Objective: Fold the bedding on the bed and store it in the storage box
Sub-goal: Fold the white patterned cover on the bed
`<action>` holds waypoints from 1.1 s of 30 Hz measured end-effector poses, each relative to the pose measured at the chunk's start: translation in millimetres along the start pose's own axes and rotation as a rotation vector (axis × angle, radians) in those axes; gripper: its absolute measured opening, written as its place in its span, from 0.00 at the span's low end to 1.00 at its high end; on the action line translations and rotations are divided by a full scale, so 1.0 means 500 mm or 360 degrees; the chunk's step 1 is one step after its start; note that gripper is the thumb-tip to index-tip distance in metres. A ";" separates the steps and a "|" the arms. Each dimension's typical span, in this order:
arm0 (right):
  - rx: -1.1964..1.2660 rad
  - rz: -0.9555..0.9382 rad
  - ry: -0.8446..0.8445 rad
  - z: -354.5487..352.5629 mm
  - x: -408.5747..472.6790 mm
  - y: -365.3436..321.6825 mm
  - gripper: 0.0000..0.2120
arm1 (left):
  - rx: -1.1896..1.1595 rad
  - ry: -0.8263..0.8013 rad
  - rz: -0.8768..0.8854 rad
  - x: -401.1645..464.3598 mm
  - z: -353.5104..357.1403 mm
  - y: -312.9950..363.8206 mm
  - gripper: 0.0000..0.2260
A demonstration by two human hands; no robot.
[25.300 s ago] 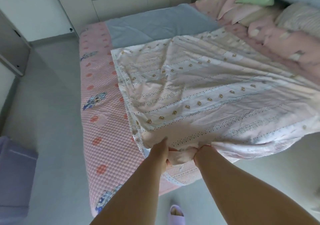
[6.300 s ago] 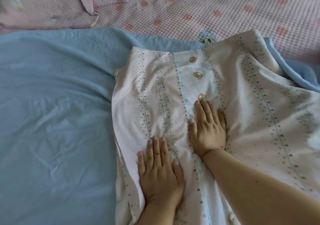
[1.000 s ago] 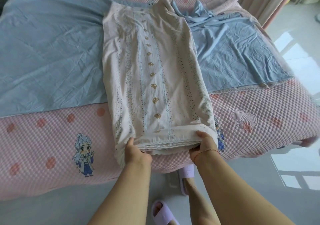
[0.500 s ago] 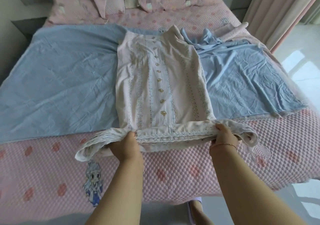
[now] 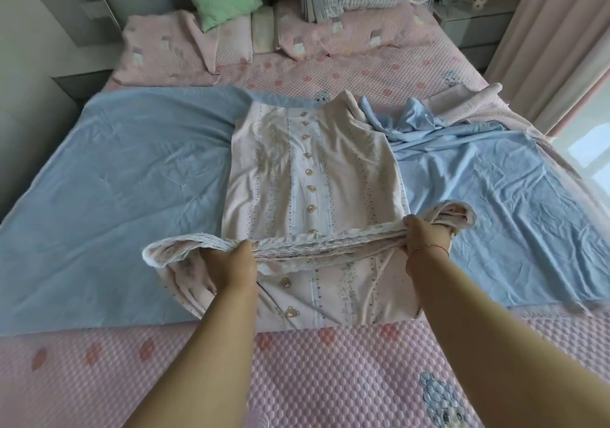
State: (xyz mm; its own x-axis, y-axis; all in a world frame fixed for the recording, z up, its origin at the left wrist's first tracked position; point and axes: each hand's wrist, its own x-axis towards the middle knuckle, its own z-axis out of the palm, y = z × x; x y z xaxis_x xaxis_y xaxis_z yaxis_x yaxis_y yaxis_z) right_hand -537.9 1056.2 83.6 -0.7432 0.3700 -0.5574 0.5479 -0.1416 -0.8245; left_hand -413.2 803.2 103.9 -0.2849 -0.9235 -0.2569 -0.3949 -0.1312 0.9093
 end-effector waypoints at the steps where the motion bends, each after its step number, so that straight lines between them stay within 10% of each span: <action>1: -0.0049 -0.0008 -0.0007 0.018 0.019 -0.010 0.17 | 0.0046 -0.0010 -0.0017 0.016 0.019 0.008 0.31; 7: -0.0287 0.0011 0.0025 0.120 0.136 -0.063 0.31 | 0.0248 -0.0139 -0.0131 0.142 0.149 0.052 0.30; 13: -0.0184 -0.0424 -0.0619 0.158 0.133 -0.060 0.28 | -0.0435 -0.0969 -0.0006 0.187 0.213 0.069 0.37; 22: -0.1020 -0.0393 -0.0449 0.093 0.084 0.172 0.18 | 0.0731 -0.0886 0.0159 0.107 0.101 -0.181 0.29; 33: -0.1462 -0.0706 -0.0079 0.103 0.074 0.184 0.16 | 0.1423 -0.0444 0.0692 0.144 0.078 -0.182 0.20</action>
State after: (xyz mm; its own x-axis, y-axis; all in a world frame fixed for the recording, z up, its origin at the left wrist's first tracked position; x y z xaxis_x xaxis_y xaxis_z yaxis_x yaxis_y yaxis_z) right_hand -534.8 1009.7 -17.9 -0.9545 0.1764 -0.2406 0.2867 0.7657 -0.5758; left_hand -432.0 762.9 -10.0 -0.7055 -0.6958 -0.1346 -0.6820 0.6150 0.3957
